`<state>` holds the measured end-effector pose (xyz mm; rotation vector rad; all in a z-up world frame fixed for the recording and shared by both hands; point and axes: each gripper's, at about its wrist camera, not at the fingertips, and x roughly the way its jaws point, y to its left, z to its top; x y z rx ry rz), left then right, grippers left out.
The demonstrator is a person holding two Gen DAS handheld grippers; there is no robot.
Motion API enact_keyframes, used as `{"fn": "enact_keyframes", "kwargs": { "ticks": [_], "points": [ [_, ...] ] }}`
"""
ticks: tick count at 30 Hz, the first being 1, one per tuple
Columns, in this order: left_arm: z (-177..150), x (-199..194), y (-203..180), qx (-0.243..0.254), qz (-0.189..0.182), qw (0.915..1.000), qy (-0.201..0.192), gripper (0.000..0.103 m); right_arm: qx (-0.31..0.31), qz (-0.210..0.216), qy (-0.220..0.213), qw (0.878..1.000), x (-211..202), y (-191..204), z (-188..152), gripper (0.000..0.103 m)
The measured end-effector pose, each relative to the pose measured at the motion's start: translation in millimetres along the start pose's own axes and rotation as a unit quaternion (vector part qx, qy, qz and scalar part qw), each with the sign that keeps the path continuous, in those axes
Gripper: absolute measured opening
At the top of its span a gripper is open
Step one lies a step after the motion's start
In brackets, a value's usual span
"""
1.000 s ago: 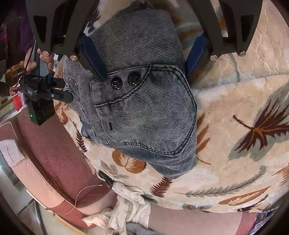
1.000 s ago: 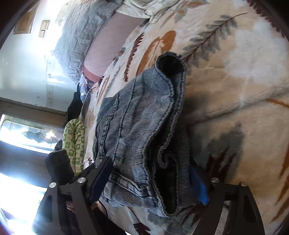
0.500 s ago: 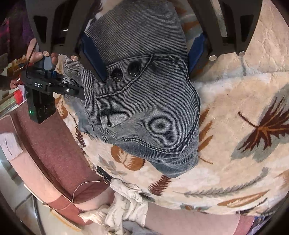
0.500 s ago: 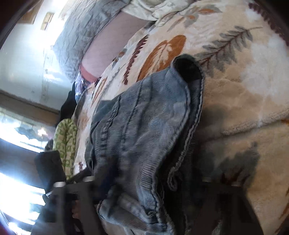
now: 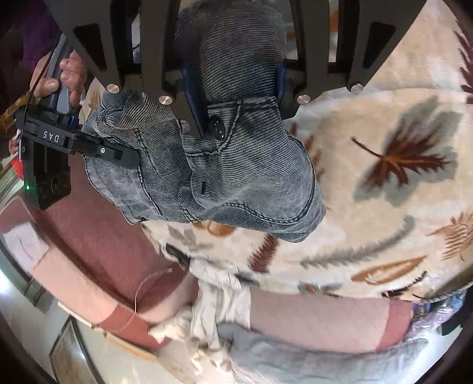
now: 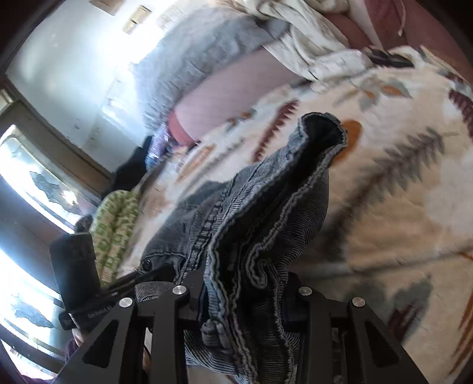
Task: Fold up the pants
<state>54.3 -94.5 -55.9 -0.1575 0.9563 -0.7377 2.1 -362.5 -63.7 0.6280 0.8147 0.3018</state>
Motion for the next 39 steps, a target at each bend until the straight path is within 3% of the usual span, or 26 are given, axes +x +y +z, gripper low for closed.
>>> {"fn": "enact_keyframes", "kwargs": {
  "ticks": [6,11,18,21,23,25,28,30,35,37,39],
  "points": [
    [11,-47,14,0.004,0.039,0.9971,-0.065,0.043,-0.036,0.029,-0.035,0.998,10,46,9,0.037],
    [12,-67,37,-0.008,0.083,0.9926,-0.089,0.043,-0.041,0.045,-0.023,0.998,41,73,5,0.037],
    [-7,-61,81,-0.036,0.117,0.9916,-0.043,0.043,-0.042,0.028,0.041,0.998,94,87,-12,0.037],
    [-14,-46,91,-0.040,0.131,0.9906,-0.010,0.044,-0.035,-0.005,0.079,0.996,118,82,-21,0.037],
    [-17,-41,92,-0.038,0.139,0.9896,-0.003,0.050,-0.037,-0.041,0.100,0.993,130,77,-26,0.040],
    [-19,-38,91,-0.034,0.146,0.9887,-0.004,0.059,-0.039,-0.049,0.104,0.993,132,75,-27,0.046],
    [-24,-32,95,-0.040,0.159,0.9864,0.006,0.069,-0.037,-0.068,0.113,0.991,134,68,-30,0.061],
    [-24,-35,97,-0.051,0.167,0.9847,0.001,0.075,-0.036,-0.075,0.109,0.991,132,65,-32,0.066],
    [-30,-55,82,-0.050,0.192,0.9797,-0.029,0.075,-0.060,-0.093,0.080,0.991,103,74,-33,0.068],
    [-33,-68,72,-0.042,0.210,0.9756,-0.048,0.075,-0.081,-0.112,0.050,0.989,87,81,-34,0.068],
    [-42,-91,56,-0.037,0.233,0.9687,-0.077,0.075,-0.124,-0.134,-0.005,0.983,60,96,-37,0.069]
  ]
}}
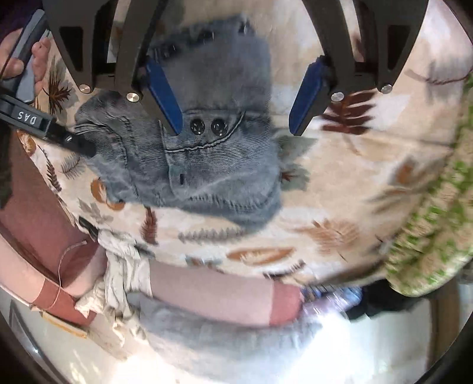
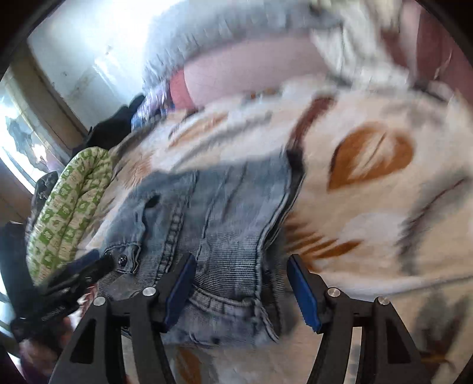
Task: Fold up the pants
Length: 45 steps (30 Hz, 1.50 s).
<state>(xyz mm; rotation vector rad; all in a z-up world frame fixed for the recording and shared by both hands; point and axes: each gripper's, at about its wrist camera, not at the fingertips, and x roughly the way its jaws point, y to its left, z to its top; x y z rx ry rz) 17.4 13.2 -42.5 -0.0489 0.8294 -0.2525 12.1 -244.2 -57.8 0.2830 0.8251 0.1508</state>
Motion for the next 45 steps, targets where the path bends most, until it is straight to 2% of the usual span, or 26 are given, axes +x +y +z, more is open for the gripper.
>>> {"fn": "enact_keyframes", "kwargs": {
  "ticks": [3,6,11,13,20,26,40,45],
  "points": [
    [-7,-34,-2,-0.001,0.012,0.9994,-0.032,0.081,-0.032,-0.027,-0.072,0.997,-44,13,-8,0.077],
    [-9,-62,-7,0.004,0.033,0.9983,-0.048,0.082,-0.033,-0.032,-0.116,0.992,-81,25,-22,0.080],
    [-8,-103,-22,0.037,0.086,0.9928,-0.075,0.082,-0.057,-0.034,-0.149,0.987,-123,59,-29,0.083],
    [-8,-118,-26,0.046,0.102,0.9900,-0.086,0.085,-0.072,-0.037,-0.154,0.985,-135,71,-29,0.085],
    [-6,-169,-26,0.038,0.117,0.9837,-0.131,0.088,-0.088,-0.027,-0.190,0.977,-176,103,-31,0.088],
    [-7,-196,-26,0.033,0.143,0.9776,-0.151,0.088,-0.094,-0.024,-0.205,0.974,-189,121,-35,0.088],
    [-13,-218,-30,0.026,0.146,0.9743,-0.170,0.089,-0.105,-0.025,-0.191,0.976,-184,134,-45,0.089],
    [-12,-216,-29,0.022,0.135,0.9776,-0.160,0.089,-0.107,-0.023,-0.183,0.977,-179,134,-46,0.089]
  ]
}}
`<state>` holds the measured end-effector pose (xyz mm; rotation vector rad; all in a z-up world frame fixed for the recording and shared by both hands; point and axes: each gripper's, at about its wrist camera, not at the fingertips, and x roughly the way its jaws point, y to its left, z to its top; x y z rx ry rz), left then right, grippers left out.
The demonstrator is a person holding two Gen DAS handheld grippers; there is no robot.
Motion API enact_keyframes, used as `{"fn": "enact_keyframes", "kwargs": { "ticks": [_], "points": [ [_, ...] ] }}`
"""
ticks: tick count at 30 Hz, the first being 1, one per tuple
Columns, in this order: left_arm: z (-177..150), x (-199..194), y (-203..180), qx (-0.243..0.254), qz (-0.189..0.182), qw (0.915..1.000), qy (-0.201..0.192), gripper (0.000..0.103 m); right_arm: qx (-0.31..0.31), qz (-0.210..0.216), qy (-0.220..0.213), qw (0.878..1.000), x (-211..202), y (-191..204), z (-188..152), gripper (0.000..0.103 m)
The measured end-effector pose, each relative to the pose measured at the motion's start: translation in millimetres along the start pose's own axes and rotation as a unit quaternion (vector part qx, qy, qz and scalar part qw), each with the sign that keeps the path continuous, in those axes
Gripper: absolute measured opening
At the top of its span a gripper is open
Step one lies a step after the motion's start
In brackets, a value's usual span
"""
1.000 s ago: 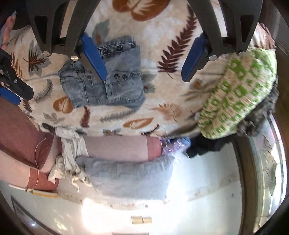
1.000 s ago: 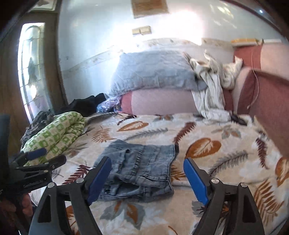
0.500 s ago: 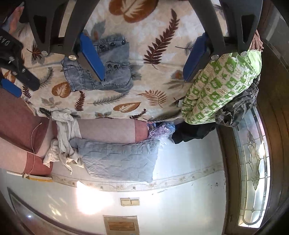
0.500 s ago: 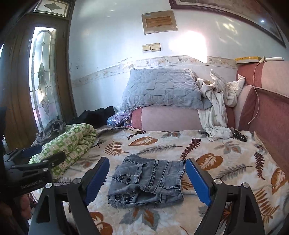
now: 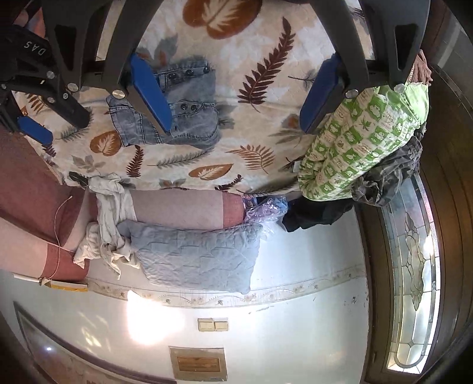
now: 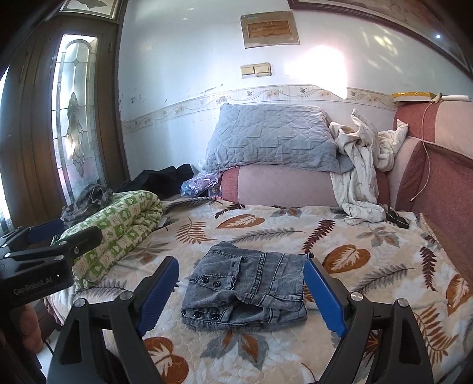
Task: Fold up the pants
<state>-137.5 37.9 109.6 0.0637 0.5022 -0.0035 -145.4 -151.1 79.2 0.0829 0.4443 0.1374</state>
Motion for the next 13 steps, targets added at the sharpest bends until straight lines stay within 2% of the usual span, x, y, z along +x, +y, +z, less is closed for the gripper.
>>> {"fn": "enact_keyframes", "kwargs": {
  "ticks": [7,13],
  "points": [
    [-1.7,3.2,2.7,-0.012,0.000,0.9999,0.006,0.089,0.003,0.002,0.007,1.000,4.3,-1.1,-2.8,0.089],
    [-5.0,3.9,5.4,-0.026,-0.022,0.9994,0.003,0.089,0.012,0.008,0.013,1.000,8.3,-4.1,-5.0,0.089]
  ]
}}
